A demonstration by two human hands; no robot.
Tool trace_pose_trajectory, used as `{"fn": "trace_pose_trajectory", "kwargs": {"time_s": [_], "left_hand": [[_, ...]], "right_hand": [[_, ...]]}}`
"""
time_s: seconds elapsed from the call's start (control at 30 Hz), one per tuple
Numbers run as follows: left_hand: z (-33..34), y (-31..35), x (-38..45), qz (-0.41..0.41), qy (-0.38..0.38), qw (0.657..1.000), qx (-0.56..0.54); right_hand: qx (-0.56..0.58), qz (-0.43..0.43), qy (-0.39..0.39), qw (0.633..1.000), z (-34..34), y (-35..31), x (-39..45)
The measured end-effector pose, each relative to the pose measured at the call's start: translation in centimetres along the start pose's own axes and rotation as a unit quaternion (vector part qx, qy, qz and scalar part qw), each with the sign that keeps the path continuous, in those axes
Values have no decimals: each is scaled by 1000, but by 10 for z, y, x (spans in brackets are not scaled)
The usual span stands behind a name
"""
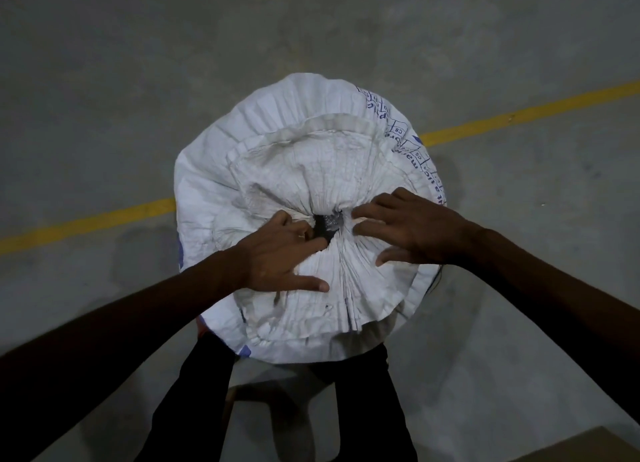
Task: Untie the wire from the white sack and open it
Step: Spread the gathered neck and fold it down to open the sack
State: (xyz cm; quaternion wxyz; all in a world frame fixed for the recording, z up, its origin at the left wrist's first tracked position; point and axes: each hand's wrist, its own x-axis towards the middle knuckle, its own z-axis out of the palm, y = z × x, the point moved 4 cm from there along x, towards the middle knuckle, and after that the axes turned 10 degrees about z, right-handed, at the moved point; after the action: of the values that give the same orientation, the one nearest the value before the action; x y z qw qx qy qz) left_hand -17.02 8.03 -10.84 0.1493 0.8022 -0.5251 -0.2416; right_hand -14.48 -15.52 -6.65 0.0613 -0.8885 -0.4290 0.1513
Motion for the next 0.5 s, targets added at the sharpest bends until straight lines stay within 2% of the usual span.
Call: {"fn": "trace_pose_trajectory", "kwargs": {"time_s": [0.13, 0.27, 0.43, 0.5], "left_hand": [[3, 8, -7, 36, 3, 999, 30], [3, 6, -7, 45, 42, 998, 4], [3, -5, 3, -24, -5, 1000, 18], [4, -5, 8, -41, -7, 998, 38]], "right_hand": [[-76, -47, -29, 996, 1, -3, 21], [-135, -54, -117, 982, 7, -5, 34], [-177, -22, -215, 960, 13, -9, 35], [-180, -23, -230, 956, 16, -9, 32]]}}
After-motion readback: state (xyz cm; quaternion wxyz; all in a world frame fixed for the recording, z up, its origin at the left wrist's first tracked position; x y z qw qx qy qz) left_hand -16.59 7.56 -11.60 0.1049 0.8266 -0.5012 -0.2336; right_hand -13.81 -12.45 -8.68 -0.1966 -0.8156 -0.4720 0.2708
